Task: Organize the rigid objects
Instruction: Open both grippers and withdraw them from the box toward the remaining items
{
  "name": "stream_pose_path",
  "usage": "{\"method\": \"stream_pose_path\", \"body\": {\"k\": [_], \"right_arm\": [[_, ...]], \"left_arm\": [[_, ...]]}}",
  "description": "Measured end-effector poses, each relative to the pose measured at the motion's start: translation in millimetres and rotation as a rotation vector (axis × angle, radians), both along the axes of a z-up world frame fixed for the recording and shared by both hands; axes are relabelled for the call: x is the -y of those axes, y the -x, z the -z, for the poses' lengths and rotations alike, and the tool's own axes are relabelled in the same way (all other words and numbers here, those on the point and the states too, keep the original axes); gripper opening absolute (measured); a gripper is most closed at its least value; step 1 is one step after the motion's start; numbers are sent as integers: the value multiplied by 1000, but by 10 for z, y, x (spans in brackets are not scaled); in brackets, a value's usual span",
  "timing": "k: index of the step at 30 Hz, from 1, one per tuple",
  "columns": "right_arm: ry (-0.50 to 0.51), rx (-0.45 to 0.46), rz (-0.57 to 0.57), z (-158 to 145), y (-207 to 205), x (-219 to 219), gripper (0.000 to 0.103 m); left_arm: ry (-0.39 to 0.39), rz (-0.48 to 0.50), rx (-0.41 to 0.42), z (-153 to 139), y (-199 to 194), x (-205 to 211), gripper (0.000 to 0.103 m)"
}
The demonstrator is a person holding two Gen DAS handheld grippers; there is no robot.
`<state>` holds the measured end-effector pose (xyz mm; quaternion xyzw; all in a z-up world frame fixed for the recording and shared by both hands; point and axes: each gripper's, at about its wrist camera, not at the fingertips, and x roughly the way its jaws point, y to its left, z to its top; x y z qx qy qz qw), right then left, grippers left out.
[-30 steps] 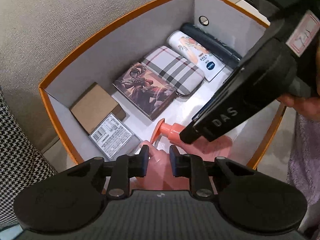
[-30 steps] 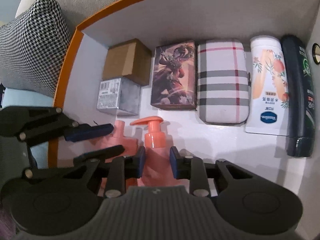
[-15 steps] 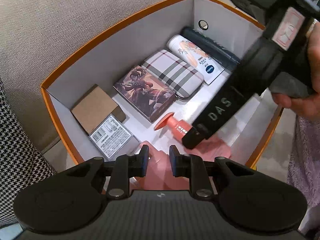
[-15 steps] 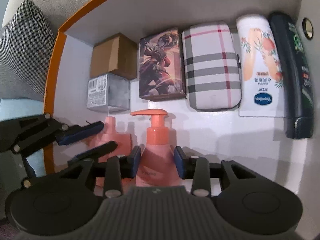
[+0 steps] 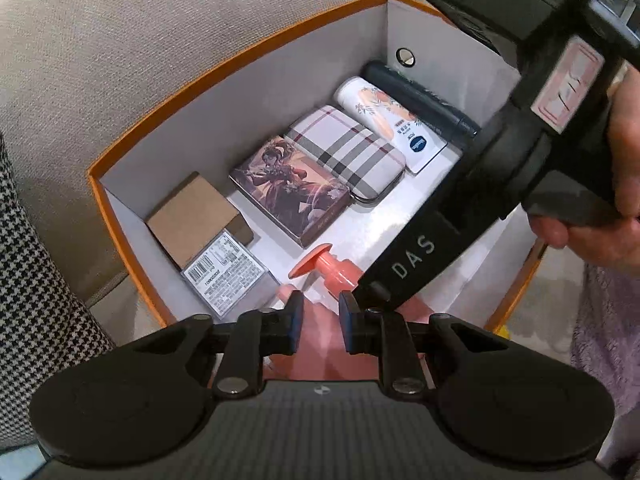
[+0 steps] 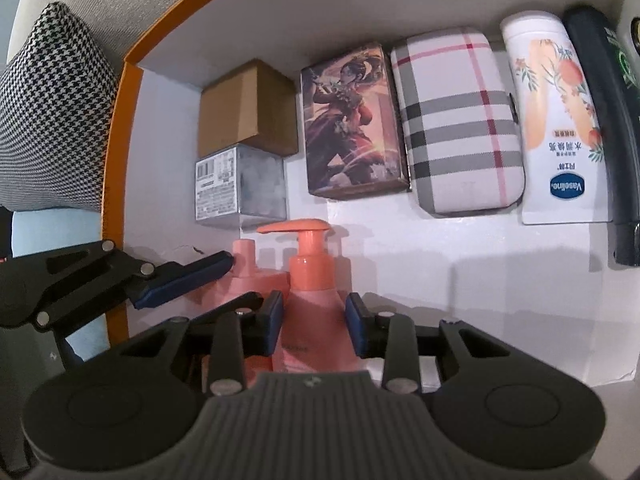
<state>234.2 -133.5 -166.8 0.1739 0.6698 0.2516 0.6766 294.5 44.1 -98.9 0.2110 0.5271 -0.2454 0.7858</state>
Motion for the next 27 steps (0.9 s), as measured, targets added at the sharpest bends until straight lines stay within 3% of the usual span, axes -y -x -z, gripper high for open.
{"method": "stream_pose_path", "body": {"k": [12, 21, 27], "right_arm": [[54, 168, -49, -322, 222, 93, 39], [66, 397, -89, -798, 660, 335, 39], [42, 545, -44, -1056, 1145, 567, 43]], "left_arm": [[102, -107, 82, -246, 337, -152, 27], [242, -220, 192, -697, 929, -182, 27], [300, -300, 282, -860, 1365, -173, 27]]}}
